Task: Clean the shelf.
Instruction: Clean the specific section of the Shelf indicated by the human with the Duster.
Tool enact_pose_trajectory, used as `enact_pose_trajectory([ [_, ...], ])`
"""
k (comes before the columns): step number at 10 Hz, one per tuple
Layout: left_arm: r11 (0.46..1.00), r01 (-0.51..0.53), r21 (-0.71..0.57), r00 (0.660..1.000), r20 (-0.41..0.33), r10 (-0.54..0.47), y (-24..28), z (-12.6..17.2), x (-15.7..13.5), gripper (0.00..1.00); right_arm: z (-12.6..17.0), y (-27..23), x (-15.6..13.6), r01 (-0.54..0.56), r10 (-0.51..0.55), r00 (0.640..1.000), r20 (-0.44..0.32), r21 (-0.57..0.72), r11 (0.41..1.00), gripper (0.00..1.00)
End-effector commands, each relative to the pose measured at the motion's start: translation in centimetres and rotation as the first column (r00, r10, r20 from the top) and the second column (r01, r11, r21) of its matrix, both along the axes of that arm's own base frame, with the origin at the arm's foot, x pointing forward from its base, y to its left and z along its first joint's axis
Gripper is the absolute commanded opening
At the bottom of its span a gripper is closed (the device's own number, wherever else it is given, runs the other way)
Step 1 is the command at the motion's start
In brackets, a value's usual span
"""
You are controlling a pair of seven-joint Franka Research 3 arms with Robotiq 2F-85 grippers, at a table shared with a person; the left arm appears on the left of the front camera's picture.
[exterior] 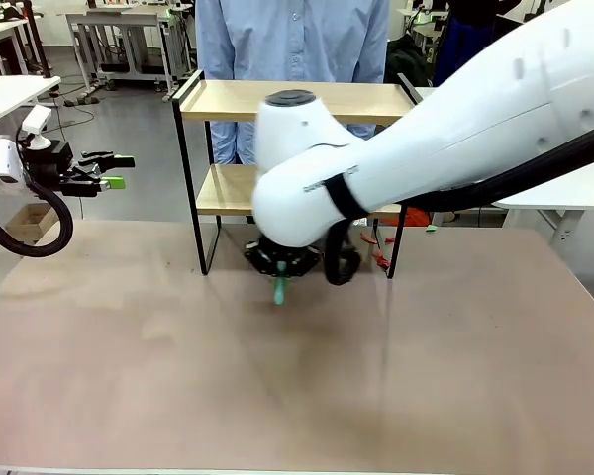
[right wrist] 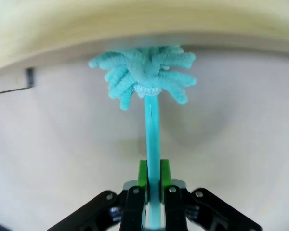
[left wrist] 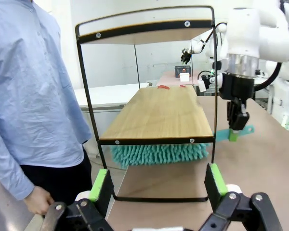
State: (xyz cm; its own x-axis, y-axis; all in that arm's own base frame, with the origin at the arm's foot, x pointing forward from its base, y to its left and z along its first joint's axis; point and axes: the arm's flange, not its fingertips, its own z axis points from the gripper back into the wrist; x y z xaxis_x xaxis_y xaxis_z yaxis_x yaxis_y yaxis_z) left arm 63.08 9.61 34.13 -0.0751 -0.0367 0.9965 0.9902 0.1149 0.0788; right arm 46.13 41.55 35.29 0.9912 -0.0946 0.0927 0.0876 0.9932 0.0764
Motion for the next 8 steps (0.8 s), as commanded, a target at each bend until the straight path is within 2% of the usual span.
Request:
enact_pose_trajectory([
  [1, 1.0, 0.0, 0.006, 1.0, 0.004, 0.0, -0.1, 0.4, 0.0, 1.0, 0.0, -5.1, -1.3, 0.032, -0.029, 0.999, -0.037, 0.067, 0.997, 0.13],
  [4, 1.0, 0.0, 0.006, 1.0, 0.004, 0.0, -0.1, 0.4, 0.0, 1.0, 0.2, -11.2, -1.7, 0.061, -0.058, 0.997, -0.052, 0.067, 0.996, 0.13],
  [6, 1.0, 0.0, 0.006, 1.0, 0.004, 0.0, -0.1, 0.4, 0.0, 1.0, -0.4, -14.9, -1.4, 0.116, -0.111, 0.99, -0.089, 0.052, 0.992, 0.13],
  [8, 1.0, 0.0, 0.006, 1.0, 0.004, 0.0, -0.1, 0.4, 0.0, 1.0, 0.0, -17.0, -2.5, 0.177, -0.179, 0.982, -0.059, -0.029, 0.984, 0.13],
])
